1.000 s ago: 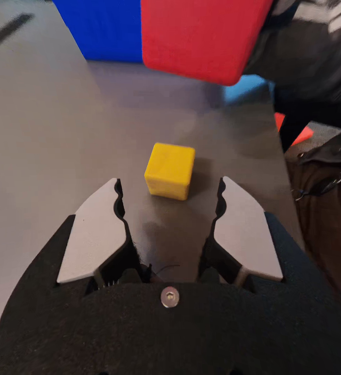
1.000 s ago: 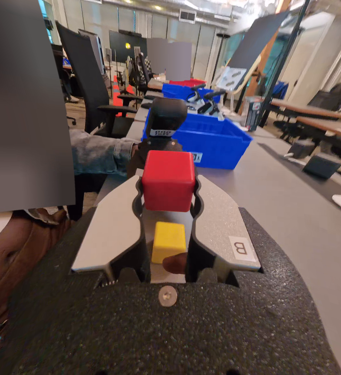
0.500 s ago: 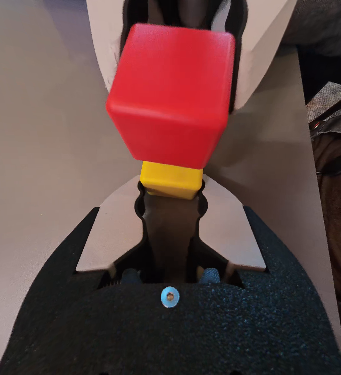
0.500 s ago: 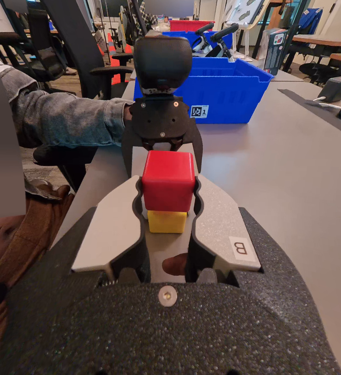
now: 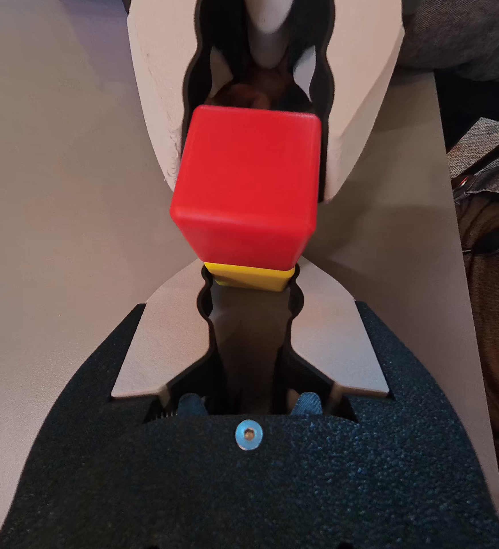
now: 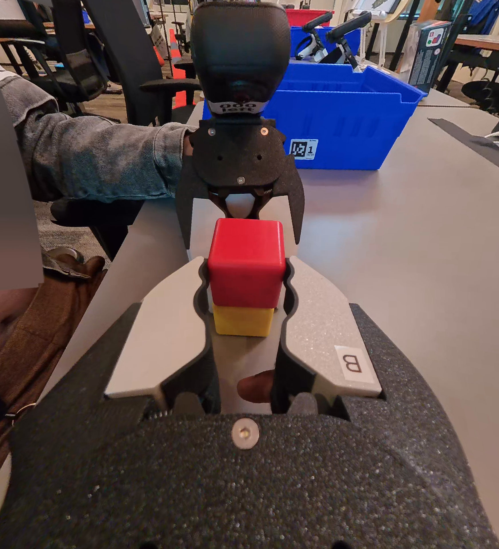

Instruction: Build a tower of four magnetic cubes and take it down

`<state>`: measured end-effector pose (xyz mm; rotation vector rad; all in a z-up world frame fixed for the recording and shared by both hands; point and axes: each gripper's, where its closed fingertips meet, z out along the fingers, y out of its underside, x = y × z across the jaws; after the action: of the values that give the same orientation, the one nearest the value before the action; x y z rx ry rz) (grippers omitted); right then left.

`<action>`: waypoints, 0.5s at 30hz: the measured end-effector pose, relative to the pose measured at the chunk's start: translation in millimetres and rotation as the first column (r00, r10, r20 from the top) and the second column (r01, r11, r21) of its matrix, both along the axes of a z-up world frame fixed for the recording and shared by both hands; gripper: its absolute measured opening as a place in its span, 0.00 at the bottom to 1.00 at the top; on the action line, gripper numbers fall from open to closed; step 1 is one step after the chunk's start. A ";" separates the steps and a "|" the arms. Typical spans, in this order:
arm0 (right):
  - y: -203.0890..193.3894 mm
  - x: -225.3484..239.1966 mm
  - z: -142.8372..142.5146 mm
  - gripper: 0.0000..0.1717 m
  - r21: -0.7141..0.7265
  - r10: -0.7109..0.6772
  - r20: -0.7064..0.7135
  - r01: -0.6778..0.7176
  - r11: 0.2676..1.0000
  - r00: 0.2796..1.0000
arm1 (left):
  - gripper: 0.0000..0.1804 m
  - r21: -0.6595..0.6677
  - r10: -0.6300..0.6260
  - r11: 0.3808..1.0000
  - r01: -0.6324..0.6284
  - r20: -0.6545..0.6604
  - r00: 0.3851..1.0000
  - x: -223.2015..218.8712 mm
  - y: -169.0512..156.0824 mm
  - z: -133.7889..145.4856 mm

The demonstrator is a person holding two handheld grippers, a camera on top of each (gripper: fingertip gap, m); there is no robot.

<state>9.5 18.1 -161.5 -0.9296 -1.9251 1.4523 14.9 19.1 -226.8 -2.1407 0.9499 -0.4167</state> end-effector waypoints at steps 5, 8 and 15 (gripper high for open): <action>-0.2 -0.1 0.1 0.28 -0.003 0.011 -0.010 -0.011 1.000 1.000 | 0.27 0.001 0.000 1.000 0.000 -0.001 1.000 -0.4 0.0 0.0; -0.1 -0.1 0.2 0.28 -0.001 0.011 -0.016 -0.011 1.000 1.000 | 0.28 0.002 0.001 1.000 -0.001 0.000 1.000 -0.7 0.2 0.1; 13.8 4.9 29.9 0.49 -0.177 -0.047 -0.117 0.025 0.984 0.992 | 0.47 0.051 0.072 0.996 -0.074 0.037 0.997 -9.0 2.7 10.2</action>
<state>14.4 31.9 -131.5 -0.9262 -1.7066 1.6382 5.9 21.7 -216.6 -2.1070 0.8509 -0.3873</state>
